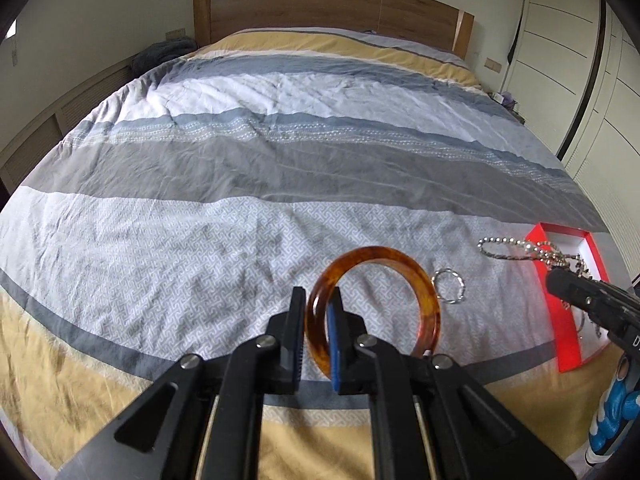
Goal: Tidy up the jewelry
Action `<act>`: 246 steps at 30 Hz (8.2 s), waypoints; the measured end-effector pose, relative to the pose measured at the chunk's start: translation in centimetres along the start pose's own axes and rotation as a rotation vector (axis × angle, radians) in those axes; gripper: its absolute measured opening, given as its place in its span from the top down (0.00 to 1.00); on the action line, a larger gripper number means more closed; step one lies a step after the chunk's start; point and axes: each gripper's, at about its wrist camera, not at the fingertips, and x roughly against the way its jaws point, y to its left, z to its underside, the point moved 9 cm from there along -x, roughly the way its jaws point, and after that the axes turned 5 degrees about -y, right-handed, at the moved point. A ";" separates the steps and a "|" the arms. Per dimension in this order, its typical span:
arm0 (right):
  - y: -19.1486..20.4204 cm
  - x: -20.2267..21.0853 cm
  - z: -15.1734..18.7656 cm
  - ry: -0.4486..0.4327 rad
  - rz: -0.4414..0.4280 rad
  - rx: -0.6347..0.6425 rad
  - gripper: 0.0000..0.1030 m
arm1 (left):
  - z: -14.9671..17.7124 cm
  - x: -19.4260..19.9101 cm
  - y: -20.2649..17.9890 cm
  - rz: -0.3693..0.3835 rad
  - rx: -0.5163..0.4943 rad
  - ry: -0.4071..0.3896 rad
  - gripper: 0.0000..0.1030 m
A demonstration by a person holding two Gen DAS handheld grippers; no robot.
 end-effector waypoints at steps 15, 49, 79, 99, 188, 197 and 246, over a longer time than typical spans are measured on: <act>-8.7 10.1 0.7 -0.059 0.188 -0.067 0.95 | -0.5 1.2 -10.9 0.130 -0.088 0.007 0.91; -25.8 14.8 8.7 0.135 0.473 -0.216 0.73 | 7.5 -5.0 -33.4 0.296 -0.313 0.259 0.88; -11.4 28.3 11.2 -0.023 0.423 -0.178 0.57 | 10.1 15.0 -27.8 0.210 -0.354 0.070 0.76; -4.0 27.7 13.7 -0.023 0.370 -0.101 0.49 | 12.4 16.2 -18.5 0.109 -0.217 0.025 0.61; -10.0 28.0 13.5 -0.070 0.366 -0.219 0.48 | 5.8 7.5 -31.6 0.354 -0.320 0.062 0.63; -11.1 28.3 14.8 -0.052 0.390 -0.242 0.48 | 5.0 9.5 -29.8 0.301 -0.305 0.024 0.63; 0.0 28.1 20.4 -0.021 0.462 -0.112 0.43 | 17.6 24.1 -11.1 -0.001 -0.127 -0.101 0.48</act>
